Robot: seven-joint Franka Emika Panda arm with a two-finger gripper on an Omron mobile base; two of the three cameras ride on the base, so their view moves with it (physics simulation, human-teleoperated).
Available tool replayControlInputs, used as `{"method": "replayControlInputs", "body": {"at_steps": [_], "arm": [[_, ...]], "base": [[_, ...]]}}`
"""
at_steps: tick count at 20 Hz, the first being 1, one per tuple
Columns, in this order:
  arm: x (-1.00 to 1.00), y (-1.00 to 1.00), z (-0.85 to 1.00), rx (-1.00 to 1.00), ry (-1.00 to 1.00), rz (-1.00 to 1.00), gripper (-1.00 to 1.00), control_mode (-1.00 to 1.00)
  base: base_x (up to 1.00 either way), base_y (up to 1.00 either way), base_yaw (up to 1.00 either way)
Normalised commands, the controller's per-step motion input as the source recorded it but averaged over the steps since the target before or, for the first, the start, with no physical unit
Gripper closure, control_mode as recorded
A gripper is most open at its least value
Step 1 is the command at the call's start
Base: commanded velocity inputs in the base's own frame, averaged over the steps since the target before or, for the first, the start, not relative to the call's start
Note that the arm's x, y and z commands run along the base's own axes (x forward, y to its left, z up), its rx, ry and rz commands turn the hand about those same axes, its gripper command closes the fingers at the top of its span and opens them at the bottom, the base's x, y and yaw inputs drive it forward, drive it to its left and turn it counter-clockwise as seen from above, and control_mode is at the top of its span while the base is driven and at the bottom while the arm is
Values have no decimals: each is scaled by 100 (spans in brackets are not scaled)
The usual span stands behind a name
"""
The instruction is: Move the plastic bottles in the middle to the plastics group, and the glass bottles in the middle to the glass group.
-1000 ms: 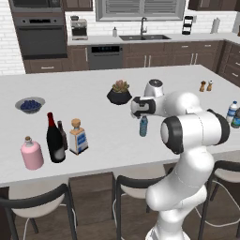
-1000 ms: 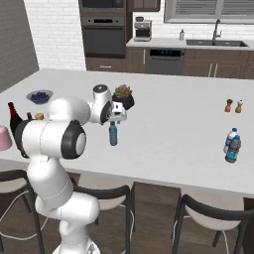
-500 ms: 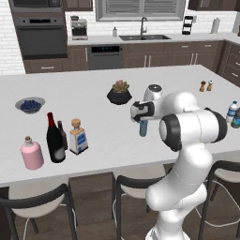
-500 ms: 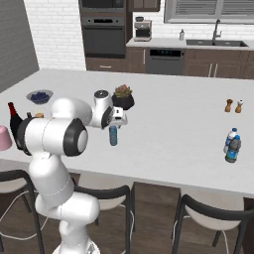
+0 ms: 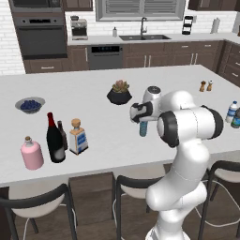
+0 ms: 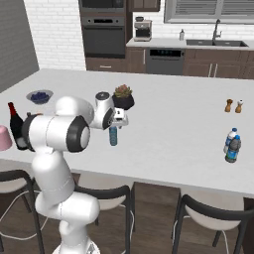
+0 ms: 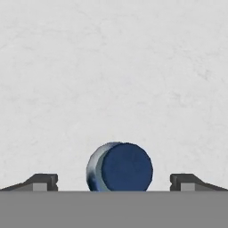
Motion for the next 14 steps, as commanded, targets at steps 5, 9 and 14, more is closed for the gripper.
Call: {"method": "replayControlInputs", "body": {"at_steps": [5, 9, 14], "arm": [[11, -1, -8, 0, 0, 0, -100, -100], [10, 0, -5, 1, 0, 0, -100, -100], [0, 0, 0, 1, 0, 0, -100, -100]], "base": [[0, 0, 0], [0, 0, 0], [0, 0, 0]]}}
